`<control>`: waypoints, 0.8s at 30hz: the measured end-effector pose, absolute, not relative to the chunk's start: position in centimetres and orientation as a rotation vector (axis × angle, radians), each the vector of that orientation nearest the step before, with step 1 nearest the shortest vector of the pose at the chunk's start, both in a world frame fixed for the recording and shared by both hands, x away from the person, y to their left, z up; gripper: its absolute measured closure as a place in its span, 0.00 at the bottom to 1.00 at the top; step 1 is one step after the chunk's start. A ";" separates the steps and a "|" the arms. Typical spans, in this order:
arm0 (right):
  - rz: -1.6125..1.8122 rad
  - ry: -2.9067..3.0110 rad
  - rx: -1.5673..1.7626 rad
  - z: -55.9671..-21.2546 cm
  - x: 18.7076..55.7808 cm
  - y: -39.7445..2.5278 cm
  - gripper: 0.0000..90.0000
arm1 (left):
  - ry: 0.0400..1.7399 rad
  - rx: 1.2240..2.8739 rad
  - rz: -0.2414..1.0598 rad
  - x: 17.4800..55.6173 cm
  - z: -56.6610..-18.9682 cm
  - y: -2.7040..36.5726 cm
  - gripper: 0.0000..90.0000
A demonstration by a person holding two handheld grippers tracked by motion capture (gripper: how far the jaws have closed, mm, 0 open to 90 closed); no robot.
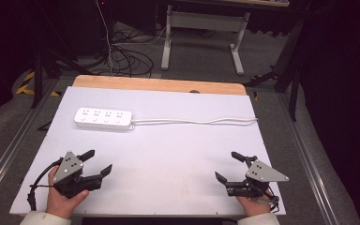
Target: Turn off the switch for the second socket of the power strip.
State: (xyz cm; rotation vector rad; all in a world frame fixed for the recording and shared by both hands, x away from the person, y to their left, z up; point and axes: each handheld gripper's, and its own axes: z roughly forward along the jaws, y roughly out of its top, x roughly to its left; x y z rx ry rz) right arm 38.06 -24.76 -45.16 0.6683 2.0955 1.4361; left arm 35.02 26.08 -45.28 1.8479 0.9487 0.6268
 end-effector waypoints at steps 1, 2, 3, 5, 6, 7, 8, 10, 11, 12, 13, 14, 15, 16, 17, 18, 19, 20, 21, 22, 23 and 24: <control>1.436 2.095 0.668 -45.2 38.1 -24.8 0.14 | 0.951 1.846 0.626 35.0 -45.3 26.1 0.25; 1.438 2.100 0.666 -45.2 38.1 -24.7 0.14 | 0.952 1.845 0.630 35.0 -45.3 26.0 0.25; 1.443 2.105 0.665 -45.2 38.1 -24.7 0.14 | 0.951 1.844 0.634 35.0 -45.3 26.0 0.25; 1.442 2.112 0.659 -45.2 38.1 -24.7 0.14 | 0.944 1.853 0.653 35.0 -45.2 25.9 0.26; 1.441 2.112 0.656 -45.2 38.1 -24.6 0.14 | 0.940 1.861 0.667 35.0 -45.1 25.9 0.27; 1.441 2.112 0.656 -45.2 38.1 -24.6 0.14 | 0.938 1.861 0.676 35.0 -45.1 25.9 0.27; 1.441 2.115 0.654 -45.2 38.1 -24.6 0.14 | 0.934 1.867 0.688 35.0 -45.1 25.9 0.27; 1.443 2.117 0.654 -45.2 38.1 -24.6 0.14 | 0.943 1.876 0.688 35.1 -45.1 25.9 0.28; 1.440 2.121 0.651 -45.2 38.1 -24.6 0.14 | 0.945 1.879 0.682 35.1 -45.1 26.0 0.27; 1.440 2.121 0.651 -45.2 38.1 -24.6 0.14 | 0.945 1.877 0.677 35.1 -45.1 26.0 0.27; 1.439 2.122 0.650 -45.2 38.1 -24.6 0.14 | 0.949 1.871 0.673 35.1 -45.1 26.0 0.27; 1.440 2.122 0.651 -45.2 38.1 -24.6 0.14 | 0.951 1.870 0.679 35.1 -45.0 26.1 0.27; 1.441 2.123 0.651 -45.2 38.1 -24.6 0.14 | 0.953 1.869 0.676 35.1 -44.9 26.0 0.27; 1.441 2.123 0.651 -45.2 38.1 -24.6 0.14 | 0.947 1.872 0.684 35.1 -44.9 26.1 0.27; 1.443 2.127 0.656 -45.3 38.1 -24.5 0.14 | 0.947 1.870 0.685 35.1 -44.8 26.1 0.27; 1.443 2.127 0.656 -45.3 38.1 -24.5 0.14 | 0.947 1.869 0.685 35.1 -44.8 26.0 0.27; 1.439 2.129 0.656 -45.3 38.1 -24.5 0.14 | 0.946 1.868 0.681 35.0 -44.7 25.9 0.27; 1.438 2.131 0.655 -45.3 38.1 -24.5 0.14 | 0.944 1.872 0.687 35.0 -44.6 25.9 0.27; 1.435 2.136 0.653 -45.3 38.2 -24.4 0.14 | 0.950 1.873 0.695 35.1 -44.5 25.8 0.28; 1.435 2.136 0.653 -45.3 38.2 -24.4 0.14 | 0.957 1.880 0.705 35.2 -44.4 25.8 0.28; 1.429 2.137 0.651 -45.3 38.2 -24.4 0.14 | 0.959 1.892 0.703 35.3 -44.3 25.7 0.28; 1.429 2.137 0.651 -45.3 38.2 -24.4 0.14 | 0.968 1.896 0.693 35.4 -44.2 25.7 0.28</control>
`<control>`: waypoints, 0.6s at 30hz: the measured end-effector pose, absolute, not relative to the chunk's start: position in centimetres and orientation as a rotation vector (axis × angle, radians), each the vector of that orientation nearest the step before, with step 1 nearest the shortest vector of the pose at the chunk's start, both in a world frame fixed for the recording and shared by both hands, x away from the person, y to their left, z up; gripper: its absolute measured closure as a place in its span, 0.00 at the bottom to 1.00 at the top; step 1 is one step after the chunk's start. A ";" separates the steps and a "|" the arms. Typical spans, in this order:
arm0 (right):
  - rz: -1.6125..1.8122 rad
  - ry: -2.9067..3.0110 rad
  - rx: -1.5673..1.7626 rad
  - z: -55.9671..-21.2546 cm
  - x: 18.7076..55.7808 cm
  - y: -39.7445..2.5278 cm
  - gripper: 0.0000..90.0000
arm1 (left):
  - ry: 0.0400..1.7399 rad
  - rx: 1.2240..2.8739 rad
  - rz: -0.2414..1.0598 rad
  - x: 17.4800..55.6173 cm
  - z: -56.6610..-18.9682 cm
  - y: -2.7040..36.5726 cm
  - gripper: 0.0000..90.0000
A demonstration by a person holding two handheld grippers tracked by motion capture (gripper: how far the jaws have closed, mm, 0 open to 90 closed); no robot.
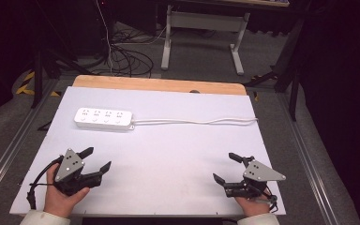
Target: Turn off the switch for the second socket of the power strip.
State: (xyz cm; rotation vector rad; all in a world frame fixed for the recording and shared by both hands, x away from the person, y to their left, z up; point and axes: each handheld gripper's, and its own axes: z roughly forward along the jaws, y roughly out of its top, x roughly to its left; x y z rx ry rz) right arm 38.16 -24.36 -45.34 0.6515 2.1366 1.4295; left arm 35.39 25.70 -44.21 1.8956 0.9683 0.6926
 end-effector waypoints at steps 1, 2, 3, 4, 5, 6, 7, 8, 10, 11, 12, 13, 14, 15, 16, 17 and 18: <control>1.430 2.137 0.650 -45.3 38.2 -24.3 0.14 | 0.971 1.913 0.686 35.5 -44.0 25.7 0.28; 1.432 2.138 0.649 -45.3 38.2 -24.3 0.14 | 0.972 1.916 0.685 35.6 -43.8 25.8 0.27; 1.429 2.139 0.648 -45.3 38.2 -24.3 0.14 | 0.971 1.912 0.679 35.6 -43.7 25.8 0.28; 1.430 2.138 0.648 -45.4 38.2 -24.3 0.14 | 0.972 1.907 0.673 35.6 -43.5 25.8 0.28; 1.430 2.138 0.648 -45.4 38.2 -24.3 0.14 | 0.972 1.902 0.677 35.6 -43.2 25.8 0.29; 1.430 2.138 0.648 -45.4 38.2 -24.2 0.14 | 0.967 1.905 0.678 35.6 -43.0 25.8 0.30; 1.428 2.138 0.649 -45.4 38.2 -24.2 0.14 | 0.965 1.911 0.672 35.7 -42.7 25.8 0.31; 1.427 2.140 0.647 -45.4 38.2 -24.2 0.14 | 0.959 1.919 0.667 35.7 -42.5 25.8 0.32; 1.424 2.137 0.647 -45.4 38.2 -24.2 0.14 | 0.939 1.937 0.669 35.9 -42.0 25.8 0.38; 1.426 2.136 0.648 -45.4 38.2 -24.2 0.14 | 0.932 1.937 0.674 36.0 -41.8 25.7 0.39; 1.431 2.134 0.649 -45.4 38.1 -24.2 0.14 | 0.929 1.937 0.671 36.0 -41.6 25.7 0.40; 1.439 2.132 0.650 -45.3 38.1 -24.2 0.14 | 0.927 1.941 0.672 36.1 -41.4 25.6 0.42; 1.441 2.132 0.648 -45.3 38.1 -24.2 0.14 | 0.929 1.942 0.671 36.2 -41.2 25.6 0.42; 1.440 2.133 0.648 -45.3 38.1 -24.2 0.14 | 0.931 1.938 0.667 36.3 -41.1 25.5 0.42; 1.439 2.135 0.647 -45.4 38.1 -24.2 0.14 | 0.927 1.945 0.670 36.5 -40.9 25.6 0.42; 1.440 2.138 0.646 -45.4 38.1 -24.2 0.14 | 0.930 1.942 0.670 36.6 -40.8 25.5 0.42; 1.440 2.138 0.646 -45.4 38.1 -24.2 0.14 | 0.931 1.944 0.670 36.7 -40.6 25.5 0.42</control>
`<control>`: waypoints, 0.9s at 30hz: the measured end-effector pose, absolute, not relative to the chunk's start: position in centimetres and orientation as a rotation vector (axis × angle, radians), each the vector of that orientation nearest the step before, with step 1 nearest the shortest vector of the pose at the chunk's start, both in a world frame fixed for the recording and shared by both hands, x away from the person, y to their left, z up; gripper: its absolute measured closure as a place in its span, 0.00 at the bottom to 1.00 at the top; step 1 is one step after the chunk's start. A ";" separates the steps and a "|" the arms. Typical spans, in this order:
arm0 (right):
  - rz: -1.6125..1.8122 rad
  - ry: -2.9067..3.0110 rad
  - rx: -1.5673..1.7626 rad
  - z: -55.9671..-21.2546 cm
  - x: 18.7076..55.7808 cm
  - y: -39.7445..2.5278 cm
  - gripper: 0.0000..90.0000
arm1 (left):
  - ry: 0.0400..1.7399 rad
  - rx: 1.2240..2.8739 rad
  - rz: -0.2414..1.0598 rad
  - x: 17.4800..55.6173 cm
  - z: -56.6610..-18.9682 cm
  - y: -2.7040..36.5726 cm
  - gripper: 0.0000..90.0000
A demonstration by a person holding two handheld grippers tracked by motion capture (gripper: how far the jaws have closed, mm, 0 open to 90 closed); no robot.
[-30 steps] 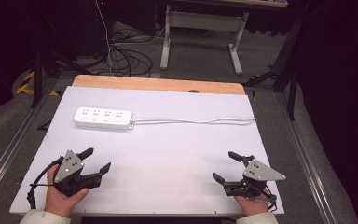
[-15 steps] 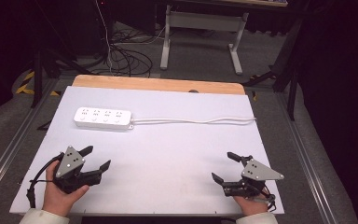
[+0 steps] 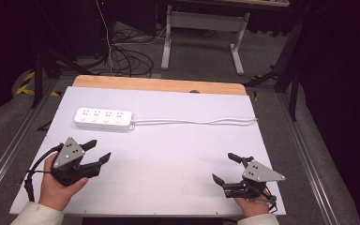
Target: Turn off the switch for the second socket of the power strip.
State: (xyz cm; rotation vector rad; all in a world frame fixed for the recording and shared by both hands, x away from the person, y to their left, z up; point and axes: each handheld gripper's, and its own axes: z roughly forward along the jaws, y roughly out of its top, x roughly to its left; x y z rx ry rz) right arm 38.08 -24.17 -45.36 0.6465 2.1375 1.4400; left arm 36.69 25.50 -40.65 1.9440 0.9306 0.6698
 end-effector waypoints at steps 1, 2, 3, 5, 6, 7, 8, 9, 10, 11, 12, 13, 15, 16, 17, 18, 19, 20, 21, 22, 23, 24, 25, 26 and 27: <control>1.443 2.138 0.646 -45.4 38.1 -24.2 0.14 | 0.933 1.946 0.665 36.8 -40.5 25.5 0.42; 1.444 2.138 0.648 -45.4 38.1 -24.2 0.14 | 0.934 1.944 0.670 37.0 -40.4 25.5 0.42; 1.444 2.139 0.647 -45.4 38.1 -24.2 0.14 | 0.934 1.945 0.669 37.1 -40.2 25.4 0.42; 1.448 2.140 0.649 -45.4 38.1 -24.2 0.14 | 0.937 1.941 0.654 37.4 -39.9 25.3 0.42; 1.448 2.140 0.650 -45.4 38.1 -24.2 0.14 | 0.933 1.954 0.652 37.6 -39.7 25.4 0.43; 1.449 2.140 0.650 -45.4 38.1 -24.2 0.13 | 0.932 1.954 0.644 37.7 -39.6 25.3 0.44; 1.449 2.139 0.649 -45.4 38.1 -24.2 0.13 | 0.930 1.954 0.639 37.9 -39.4 25.3 0.45; 1.449 2.139 0.649 -45.4 38.1 -24.2 0.13 | 0.934 1.949 0.633 38.0 -39.3 25.2 0.46; 1.451 2.140 0.651 -45.4 38.1 -24.2 0.13 | 0.935 1.957 0.631 38.2 -39.2 25.3 0.47; 1.452 2.143 0.651 -45.4 38.1 -24.3 0.13 | 0.937 1.955 0.618 38.3 -39.1 25.2 0.48; 1.452 2.144 0.650 -45.4 38.1 -24.3 0.13 | 0.940 1.951 0.614 38.5 -39.1 25.2 0.49; 1.449 2.142 0.650 -45.4 38.1 -24.3 0.13 | 0.940 1.957 0.613 38.6 -39.0 25.2 0.50; 1.454 2.145 0.650 -45.4 38.1 -24.3 0.13 | 0.950 1.965 0.617 38.9 -38.9 25.2 0.51; 1.453 2.145 0.650 -45.4 38.1 -24.3 0.13 | 0.955 1.965 0.615 39.1 -38.9 25.2 0.52; 1.454 2.145 0.649 -45.4 38.1 -24.3 0.13 | 0.958 1.969 0.612 39.2 -38.9 25.3 0.53; 1.457 2.145 0.650 -45.4 38.1 -24.2 0.13 | 0.961 1.968 0.612 39.4 -38.9 25.3 0.54; 1.457 2.146 0.648 -45.4 38.1 -24.3 0.13 | 0.966 1.969 0.611 39.6 -38.8 25.3 0.55; 1.458 2.146 0.649 -45.4 38.1 -24.2 0.13 | 0.967 1.970 0.608 39.8 -38.7 25.4 0.55; 1.457 2.146 0.648 -45.4 38.1 -24.2 0.13 | 0.973 1.961 0.605 39.9 -38.7 25.4 0.56; 1.458 2.146 0.649 -45.4 38.1 -24.2 0.13 | 0.976 1.961 0.604 40.1 -38.6 25.4 0.56; 1.459 2.145 0.650 -45.4 38.1 -24.2 0.13 | 0.986 1.958 0.594 40.3 -38.5 25.4 0.57; 1.460 2.140 0.651 -45.4 38.1 -24.2 0.13 | 0.989 1.960 0.587 40.5 -38.4 25.5 0.61; 1.460 2.140 0.651 -45.4 38.1 -24.2 0.13 | 1.005 1.952 0.543 40.7 -38.3 25.5 0.61; 1.461 2.137 0.649 -45.4 38.1 -24.3 0.13 | 1.005 1.955 0.514 40.9 -38.2 25.6 0.64; 1.463 2.137 0.652 -45.4 38.1 -24.3 0.13 | 1.011 1.954 0.495 41.0 -38.1 25.5 0.65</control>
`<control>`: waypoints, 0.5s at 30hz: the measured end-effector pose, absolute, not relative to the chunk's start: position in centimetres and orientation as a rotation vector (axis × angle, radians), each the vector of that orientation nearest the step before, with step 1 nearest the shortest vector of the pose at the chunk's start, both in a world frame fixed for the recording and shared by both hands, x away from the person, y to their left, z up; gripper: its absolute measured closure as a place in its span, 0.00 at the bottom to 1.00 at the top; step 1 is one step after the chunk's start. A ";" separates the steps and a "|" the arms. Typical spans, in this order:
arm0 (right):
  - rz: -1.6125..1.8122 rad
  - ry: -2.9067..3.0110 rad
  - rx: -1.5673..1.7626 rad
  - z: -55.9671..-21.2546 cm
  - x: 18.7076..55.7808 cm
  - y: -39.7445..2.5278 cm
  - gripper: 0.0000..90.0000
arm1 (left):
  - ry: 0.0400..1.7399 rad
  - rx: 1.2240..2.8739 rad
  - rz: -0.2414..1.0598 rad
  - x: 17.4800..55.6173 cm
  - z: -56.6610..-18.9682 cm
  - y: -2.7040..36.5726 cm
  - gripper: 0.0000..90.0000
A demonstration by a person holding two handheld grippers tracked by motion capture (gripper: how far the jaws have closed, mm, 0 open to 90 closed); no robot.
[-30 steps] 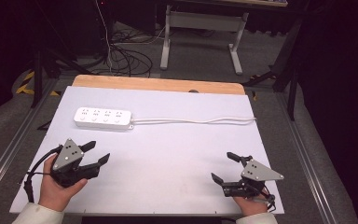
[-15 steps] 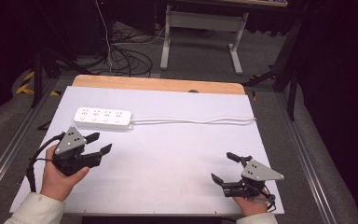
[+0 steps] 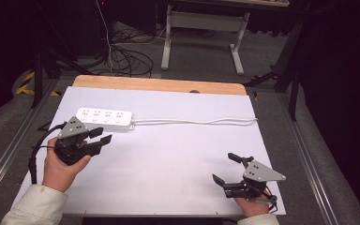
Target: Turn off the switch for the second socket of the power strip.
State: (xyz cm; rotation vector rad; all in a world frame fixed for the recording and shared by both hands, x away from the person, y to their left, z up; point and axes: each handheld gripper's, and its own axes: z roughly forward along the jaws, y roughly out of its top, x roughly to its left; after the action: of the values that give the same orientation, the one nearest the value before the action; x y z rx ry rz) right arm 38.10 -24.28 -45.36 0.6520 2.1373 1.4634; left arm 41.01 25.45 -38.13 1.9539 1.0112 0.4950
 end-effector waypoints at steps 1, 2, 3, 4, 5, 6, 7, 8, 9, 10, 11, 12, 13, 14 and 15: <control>1.463 2.138 0.652 -45.4 38.1 -24.3 0.13 | 1.005 1.966 0.512 41.2 -38.1 25.4 0.70; 1.463 2.138 0.652 -45.4 38.1 -24.3 0.13 | 1.009 1.969 0.505 41.2 -38.1 25.3 0.70; 1.464 2.140 0.655 -45.4 38.1 -24.3 0.13 | 1.011 1.975 0.511 41.4 -38.0 25.2 0.73; 1.463 2.139 0.655 -45.4 38.1 -24.3 0.13 | 1.016 1.977 0.511 41.5 -38.0 25.2 0.78; 1.463 2.139 0.655 -45.4 38.1 -24.3 0.13 | 1.029 1.980 0.510 41.6 -38.0 25.1 0.78; 1.466 2.139 0.653 -45.4 38.1 -24.3 0.13 | 1.045 1.982 0.505 41.8 -38.1 25.1 0.89; 1.466 2.139 0.653 -45.4 38.1 -24.3 0.13 | 1.063 1.977 0.515 41.9 -38.1 25.1 0.89; 1.465 2.138 0.649 -45.4 38.1 -24.3 0.13 | 1.073 1.974 0.517 42.0 -38.1 25.1 0.96; 1.465 2.138 0.654 -45.4 38.1 -24.3 0.13 | 1.069 1.976 0.509 42.2 -38.0 25.1 1.00; 1.468 2.135 0.652 -45.4 38.1 -24.3 0.13 | 1.069 1.978 0.499 42.4 -38.0 25.2 1.00; 1.470 2.134 0.654 -45.4 38.1 -24.3 0.13 | 1.074 1.977 0.492 42.5 -38.0 25.1 1.00; 1.474 2.133 0.654 -45.4 38.1 -24.4 0.13 | 1.075 1.982 0.490 42.7 -37.9 25.1 1.00; 1.474 2.133 0.653 -45.4 38.1 -24.4 0.13 | 1.077 1.985 0.482 42.9 -37.9 25.1 1.00; 1.474 2.134 0.654 -45.4 38.1 -24.4 0.13 | 1.086 1.985 0.476 43.1 -37.9 25.1 1.00; 1.475 2.133 0.653 -45.4 38.1 -24.4 0.13 | 1.092 1.985 0.465 43.3 -38.0 25.1 1.00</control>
State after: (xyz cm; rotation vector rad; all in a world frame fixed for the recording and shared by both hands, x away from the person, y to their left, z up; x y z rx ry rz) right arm 38.12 -24.39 -45.36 0.6533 2.1333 1.4753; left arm 43.25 25.09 -37.97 1.9850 1.0916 0.4655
